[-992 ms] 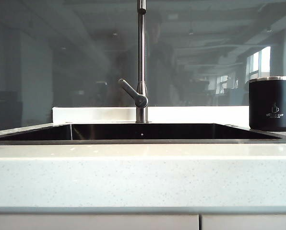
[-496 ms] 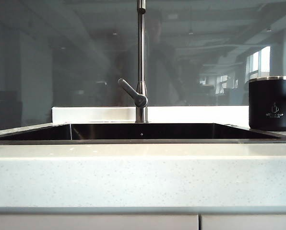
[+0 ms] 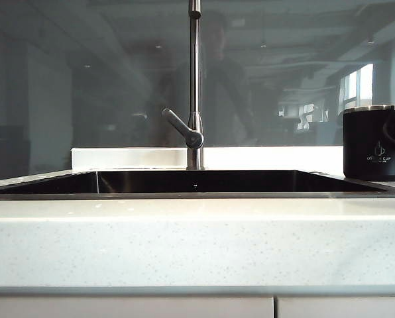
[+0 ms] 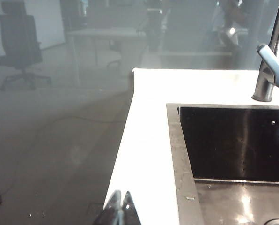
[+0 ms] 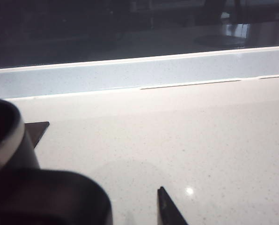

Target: Pick up the mug next to the sink, go to the faucet to get some water, pour the water into the sink, and finally put the mug back to its place.

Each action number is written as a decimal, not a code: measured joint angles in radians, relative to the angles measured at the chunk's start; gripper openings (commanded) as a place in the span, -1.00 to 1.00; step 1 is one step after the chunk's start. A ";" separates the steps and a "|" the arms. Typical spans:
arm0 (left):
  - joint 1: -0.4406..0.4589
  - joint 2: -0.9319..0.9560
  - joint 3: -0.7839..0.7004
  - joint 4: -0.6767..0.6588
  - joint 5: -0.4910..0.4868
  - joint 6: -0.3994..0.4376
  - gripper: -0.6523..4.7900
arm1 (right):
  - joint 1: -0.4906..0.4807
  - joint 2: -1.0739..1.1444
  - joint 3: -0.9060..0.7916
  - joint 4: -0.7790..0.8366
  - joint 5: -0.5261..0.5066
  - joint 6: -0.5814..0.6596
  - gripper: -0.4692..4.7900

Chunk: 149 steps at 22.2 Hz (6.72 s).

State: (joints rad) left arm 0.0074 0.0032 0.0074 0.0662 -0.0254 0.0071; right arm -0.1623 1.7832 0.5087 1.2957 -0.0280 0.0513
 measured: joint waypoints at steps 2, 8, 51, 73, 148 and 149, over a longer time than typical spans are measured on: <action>0.000 0.000 0.000 -0.003 0.000 0.000 -0.77 | 0.000 0.000 0.014 -0.003 0.000 0.000 -0.22; 0.000 0.000 0.000 -0.008 0.000 0.000 -0.77 | 0.000 0.000 0.017 -0.004 -0.003 0.001 -0.68; -0.001 1.616 0.550 1.098 0.322 -0.211 -0.77 | 0.543 0.150 1.206 -1.095 0.032 0.071 -0.83; -0.165 2.450 1.848 0.892 0.883 -0.414 1.00 | 0.560 0.148 1.231 -1.070 0.027 0.071 -0.83; -0.158 2.454 1.865 0.733 0.755 -0.182 1.00 | 0.557 0.148 1.229 -1.096 0.028 0.034 -0.83; -0.159 2.454 1.865 0.732 0.749 -0.179 1.00 | 0.557 0.148 1.229 -1.096 0.028 0.034 -0.83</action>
State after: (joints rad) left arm -0.1516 2.4573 1.8729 0.7986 0.7235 -0.1719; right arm 0.3950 1.9316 1.7378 0.1993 -0.0002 0.0853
